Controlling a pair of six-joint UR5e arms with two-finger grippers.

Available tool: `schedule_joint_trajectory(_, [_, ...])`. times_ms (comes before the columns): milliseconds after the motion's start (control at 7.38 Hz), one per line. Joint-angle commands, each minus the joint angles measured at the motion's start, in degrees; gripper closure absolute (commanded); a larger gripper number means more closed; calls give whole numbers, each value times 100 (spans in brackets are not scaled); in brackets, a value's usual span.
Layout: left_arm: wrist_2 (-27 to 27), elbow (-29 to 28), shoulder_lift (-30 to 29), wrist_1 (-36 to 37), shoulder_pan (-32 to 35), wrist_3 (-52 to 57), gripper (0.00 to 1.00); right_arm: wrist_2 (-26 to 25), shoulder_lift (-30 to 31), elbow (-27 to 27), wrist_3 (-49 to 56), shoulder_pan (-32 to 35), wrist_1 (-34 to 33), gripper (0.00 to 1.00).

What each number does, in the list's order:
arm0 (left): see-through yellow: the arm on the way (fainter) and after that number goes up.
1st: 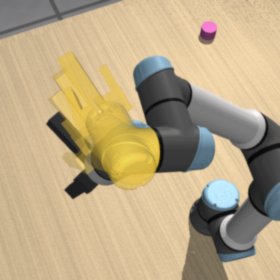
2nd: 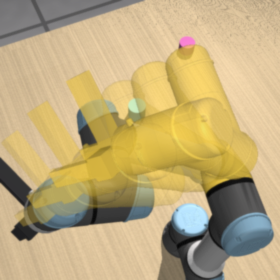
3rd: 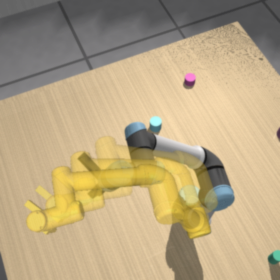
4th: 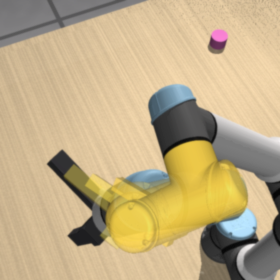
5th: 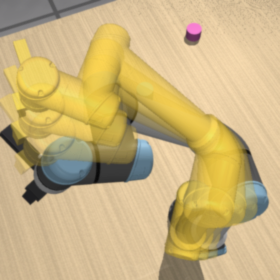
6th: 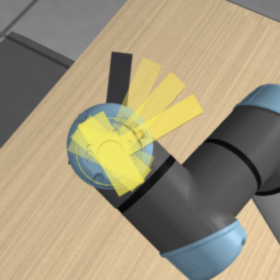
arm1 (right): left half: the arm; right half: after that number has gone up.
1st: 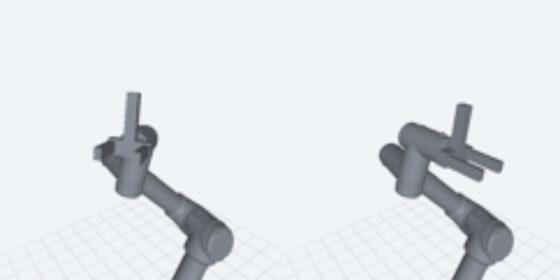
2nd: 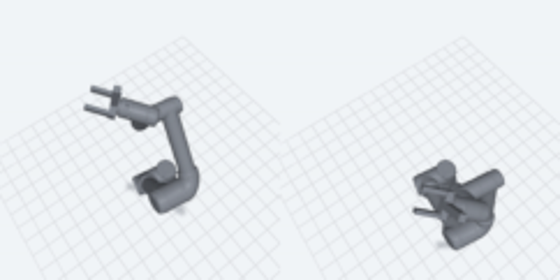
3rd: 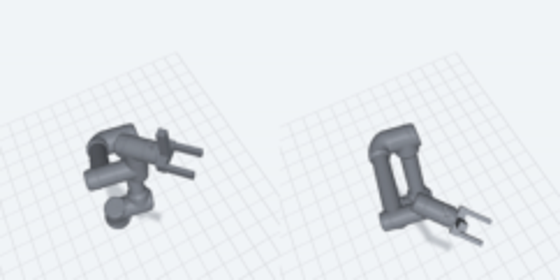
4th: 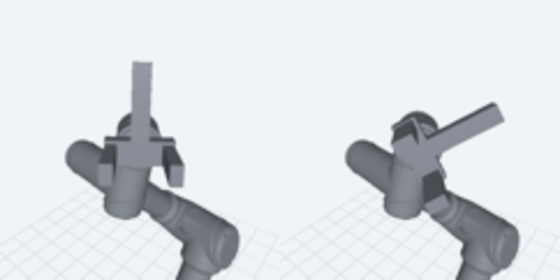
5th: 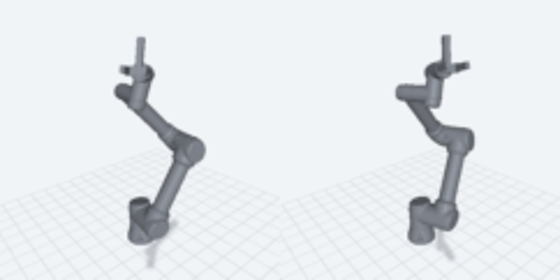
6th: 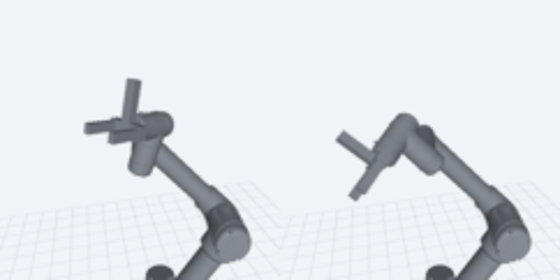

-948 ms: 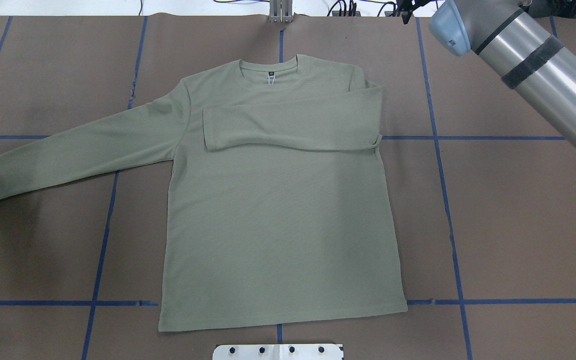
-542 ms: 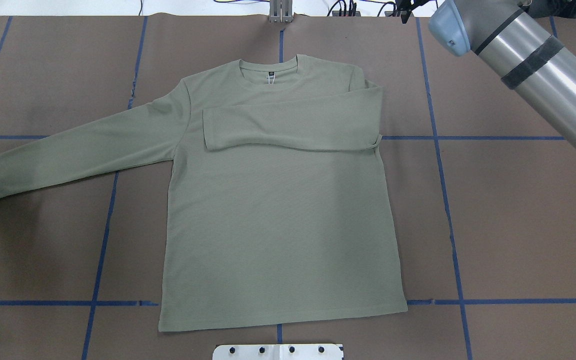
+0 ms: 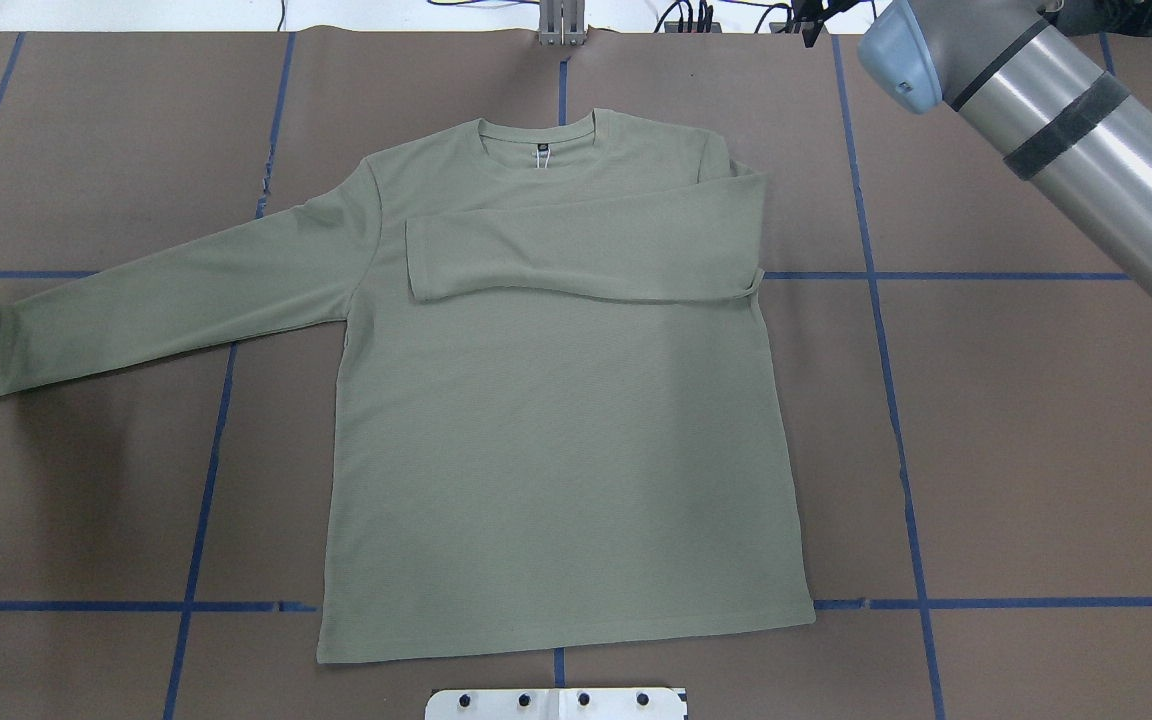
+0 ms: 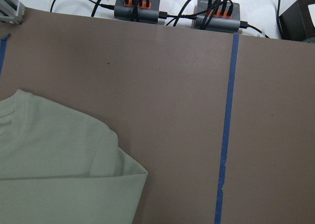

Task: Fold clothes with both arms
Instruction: 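Move the left gripper to the other sleeve cuff and grasp it, then fold the held sleeve across the shirt body with the left gripper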

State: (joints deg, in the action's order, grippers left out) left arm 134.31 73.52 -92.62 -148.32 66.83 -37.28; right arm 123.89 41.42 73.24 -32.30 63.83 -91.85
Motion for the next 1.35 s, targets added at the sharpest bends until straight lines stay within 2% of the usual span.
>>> schedule_joint_trajectory(0, [-27, 1404, -141, 1832, -4, -34, 100, -5, 103, 68, 31, 6, 9, 0])
schedule_joint_trajectory(135, [-97, 2029, -473, 2990, -4, -104, 100, 3, 103, 68, 31, 6, 9, 0])
schedule_joint_trajectory(271, [-498, 2470, -1111, 4255, -47, -287, 100, 3, 111, 77, 31, 6, 9, 0])
schedule_joint_trajectory(406, [-598, 2649, -1857, 5381, -352, -628, 100, 3, 120, 77, 31, 15, 9, 0])
schedule_joint_trajectory(542, [-834, 2607, -2622, 6097, -764, -1197, 100, 3, 138, 68, 39, 24, 9, 0])
schedule_joint_trajectory(677, [-845, 2441, -3195, 6252, -1151, -1969, 100, 3, 181, 85, 40, 33, 17, 0])
schedule_joint_trajectory(813, [-845, 2031, -3827, 6254, -1294, -2533, 100, 3, 208, 85, 40, 50, 18, 0])
schedule_joint_trajectory(1084, [-854, 418, -5355, 5862, -1856, -3641, 100, 3, 217, 94, 48, 68, 18, 0])
schedule_joint_trajectory(1219, [-854, -226, -5789, 5345, -2067, -4020, 100, 3, 217, 86, 48, 68, 18, 0])
